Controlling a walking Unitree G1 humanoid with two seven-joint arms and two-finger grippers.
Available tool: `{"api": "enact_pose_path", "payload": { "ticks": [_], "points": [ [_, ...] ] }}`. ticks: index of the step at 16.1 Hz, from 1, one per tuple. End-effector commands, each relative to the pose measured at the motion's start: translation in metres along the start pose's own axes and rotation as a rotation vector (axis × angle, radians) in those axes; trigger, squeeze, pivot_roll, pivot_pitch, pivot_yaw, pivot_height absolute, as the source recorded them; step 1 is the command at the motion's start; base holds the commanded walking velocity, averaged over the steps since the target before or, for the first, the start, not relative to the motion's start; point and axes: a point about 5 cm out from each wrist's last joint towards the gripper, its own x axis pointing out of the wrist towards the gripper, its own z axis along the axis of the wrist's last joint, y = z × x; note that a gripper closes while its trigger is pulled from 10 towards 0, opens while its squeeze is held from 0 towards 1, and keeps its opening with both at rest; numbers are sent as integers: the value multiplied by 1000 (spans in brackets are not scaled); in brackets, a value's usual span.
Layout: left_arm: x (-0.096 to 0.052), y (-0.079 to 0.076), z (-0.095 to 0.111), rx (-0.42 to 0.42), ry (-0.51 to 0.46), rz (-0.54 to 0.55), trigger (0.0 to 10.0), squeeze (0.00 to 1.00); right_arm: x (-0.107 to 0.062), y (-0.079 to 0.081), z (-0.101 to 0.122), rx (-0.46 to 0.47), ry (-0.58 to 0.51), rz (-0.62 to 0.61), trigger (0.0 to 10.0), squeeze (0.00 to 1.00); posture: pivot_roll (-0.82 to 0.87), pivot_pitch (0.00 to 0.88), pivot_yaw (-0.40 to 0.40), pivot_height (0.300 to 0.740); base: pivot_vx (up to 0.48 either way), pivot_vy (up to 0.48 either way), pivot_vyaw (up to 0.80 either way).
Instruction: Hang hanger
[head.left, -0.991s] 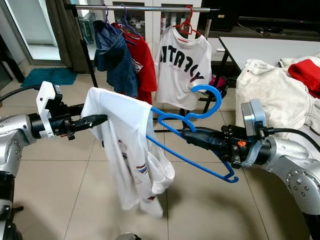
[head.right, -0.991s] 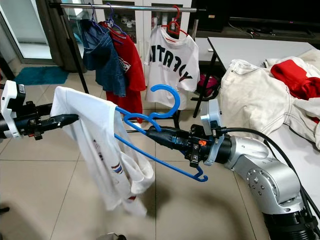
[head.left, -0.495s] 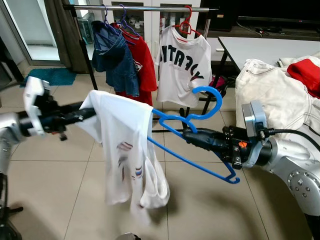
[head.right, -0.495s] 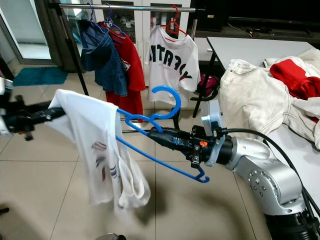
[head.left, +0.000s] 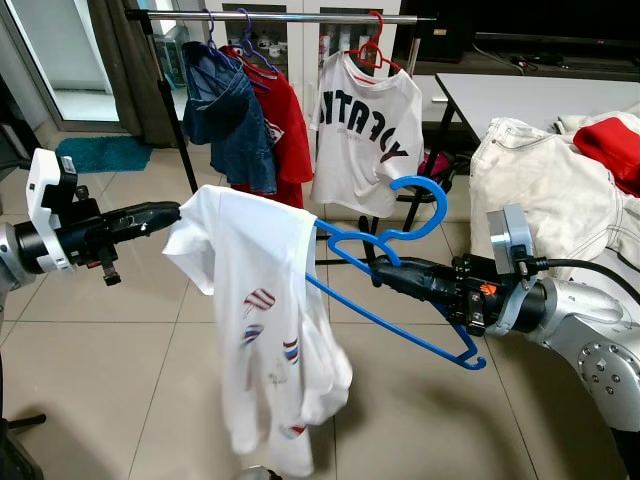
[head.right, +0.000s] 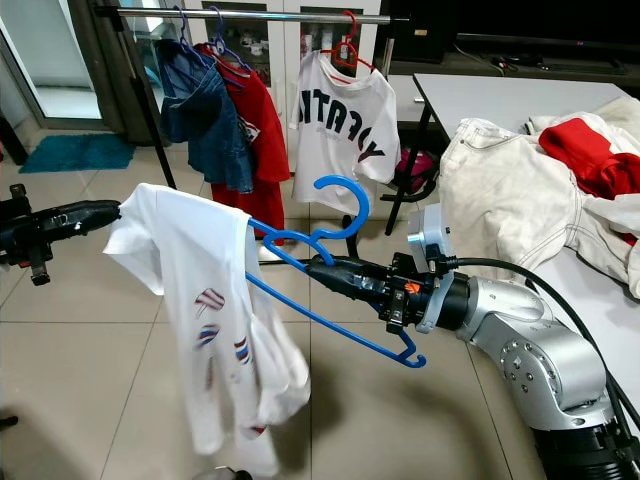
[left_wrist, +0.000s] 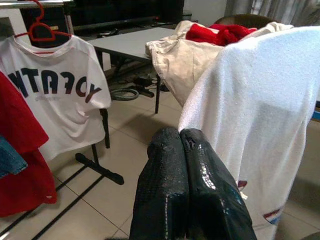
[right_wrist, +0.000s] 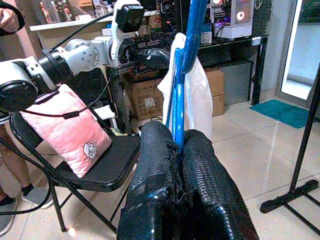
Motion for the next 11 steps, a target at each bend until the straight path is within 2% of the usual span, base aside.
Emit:
{"api": "enact_pose_path", "payload": {
  "ticks": [1, 4, 8, 11],
  "points": [
    [-6, -1, 6, 16, 7, 1, 0, 0, -3, -1, 10, -47, -36, -7, 10000, 0, -93, 0, 43, 740, 0, 0, 0],
    [-10, 1, 7, 14, 0, 26, 0, 0, -3, -2, 11, -48, -39, -12, 10000, 0, -93, 0, 45, 740, 0, 0, 0],
    [-18, 12, 16, 61, -57, 134, 0, 0, -3, -3, 10, -47, -42, -17, 10000, 0, -91, 0, 43, 740, 0, 0, 0],
    [-20, 13, 16, 61, -67, 145, 0, 0, -4, -3, 10, -47, -41, -17, 10000, 0, -93, 0, 43, 740, 0, 0, 0]
  ]
}}
